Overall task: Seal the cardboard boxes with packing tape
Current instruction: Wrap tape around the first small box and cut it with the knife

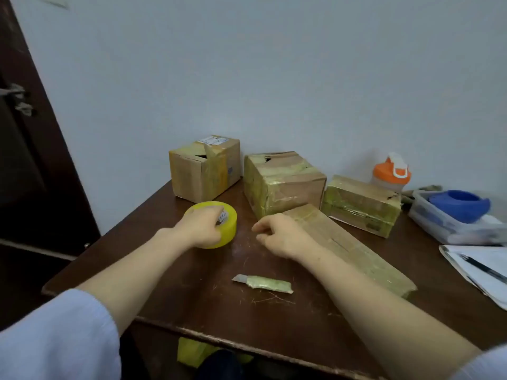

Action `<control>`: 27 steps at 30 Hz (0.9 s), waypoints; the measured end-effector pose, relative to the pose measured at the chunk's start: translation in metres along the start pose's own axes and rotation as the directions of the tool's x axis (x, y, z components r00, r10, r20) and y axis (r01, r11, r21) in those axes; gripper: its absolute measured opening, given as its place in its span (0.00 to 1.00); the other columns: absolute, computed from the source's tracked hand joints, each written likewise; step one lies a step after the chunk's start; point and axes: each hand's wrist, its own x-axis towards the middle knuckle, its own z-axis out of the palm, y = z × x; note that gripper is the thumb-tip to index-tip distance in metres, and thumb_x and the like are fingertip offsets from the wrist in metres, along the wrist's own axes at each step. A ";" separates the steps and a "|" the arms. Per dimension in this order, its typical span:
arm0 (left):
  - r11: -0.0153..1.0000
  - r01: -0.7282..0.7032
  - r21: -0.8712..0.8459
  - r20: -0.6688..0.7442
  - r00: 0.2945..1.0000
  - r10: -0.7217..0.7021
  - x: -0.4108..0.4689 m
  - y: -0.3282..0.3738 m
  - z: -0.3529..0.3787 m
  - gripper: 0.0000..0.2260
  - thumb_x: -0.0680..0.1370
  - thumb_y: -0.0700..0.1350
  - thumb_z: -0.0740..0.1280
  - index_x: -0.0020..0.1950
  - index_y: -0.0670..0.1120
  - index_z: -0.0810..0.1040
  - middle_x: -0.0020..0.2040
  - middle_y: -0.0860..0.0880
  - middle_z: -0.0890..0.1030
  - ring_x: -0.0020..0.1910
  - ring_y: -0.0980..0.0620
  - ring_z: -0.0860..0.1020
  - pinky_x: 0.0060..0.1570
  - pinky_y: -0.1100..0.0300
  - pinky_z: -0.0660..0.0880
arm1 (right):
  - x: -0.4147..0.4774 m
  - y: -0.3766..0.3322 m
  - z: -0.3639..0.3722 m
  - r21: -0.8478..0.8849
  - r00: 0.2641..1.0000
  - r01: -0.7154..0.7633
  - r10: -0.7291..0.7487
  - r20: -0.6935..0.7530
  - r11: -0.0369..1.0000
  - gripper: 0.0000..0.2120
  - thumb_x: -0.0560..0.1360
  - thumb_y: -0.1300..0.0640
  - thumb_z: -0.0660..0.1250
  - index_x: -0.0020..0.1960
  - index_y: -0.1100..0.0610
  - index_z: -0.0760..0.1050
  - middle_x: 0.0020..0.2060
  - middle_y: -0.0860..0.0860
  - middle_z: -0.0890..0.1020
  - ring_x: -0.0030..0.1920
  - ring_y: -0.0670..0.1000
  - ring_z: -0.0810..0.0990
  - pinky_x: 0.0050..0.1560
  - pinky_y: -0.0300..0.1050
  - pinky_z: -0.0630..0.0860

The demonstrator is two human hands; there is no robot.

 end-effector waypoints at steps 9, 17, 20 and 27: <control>0.975 -0.046 0.219 -0.003 0.999 0.048 -0.006 -0.016 0.023 0.26 0.78 0.47 0.66 0.74 0.49 0.63 0.70 0.46 0.68 0.70 0.45 0.64 0.66 0.51 0.64 | 0.002 0.008 0.018 0.043 0.999 -0.036 0.035 0.016 0.998 0.17 0.77 0.61 0.62 0.65 0.56 0.74 0.61 0.53 0.78 0.62 0.52 0.75 0.62 0.45 0.71; 0.902 -0.352 0.252 -0.016 0.930 0.367 -0.044 -0.003 0.014 0.23 0.78 0.52 0.64 0.72 0.53 0.65 0.70 0.52 0.69 0.71 0.53 0.63 0.72 0.56 0.47 | 0.013 -0.004 0.023 -0.368 0.939 0.343 -0.326 0.108 0.865 0.45 0.67 0.49 0.75 0.76 0.54 0.54 0.75 0.51 0.60 0.76 0.51 0.52 0.74 0.47 0.41; 0.873 -0.442 0.207 -0.018 0.890 0.455 -0.050 0.010 -0.009 0.24 0.77 0.52 0.65 0.72 0.54 0.65 0.69 0.54 0.71 0.70 0.55 0.63 0.72 0.56 0.39 | 0.016 -0.005 0.017 -0.431 0.952 0.307 -0.279 0.127 0.849 0.39 0.66 0.45 0.75 0.72 0.53 0.63 0.69 0.51 0.70 0.72 0.51 0.62 0.74 0.48 0.42; 0.638 -0.476 -0.605 -0.464 0.862 0.203 -0.059 0.044 -0.061 0.27 0.71 0.38 0.74 0.68 0.49 0.72 0.64 0.55 0.75 0.63 0.61 0.71 0.66 0.61 0.67 | -0.009 0.001 -0.038 0.548 0.992 0.098 -0.035 -0.124 0.831 0.28 0.60 0.55 0.80 0.58 0.58 0.78 0.50 0.53 0.83 0.49 0.51 0.81 0.51 0.46 0.76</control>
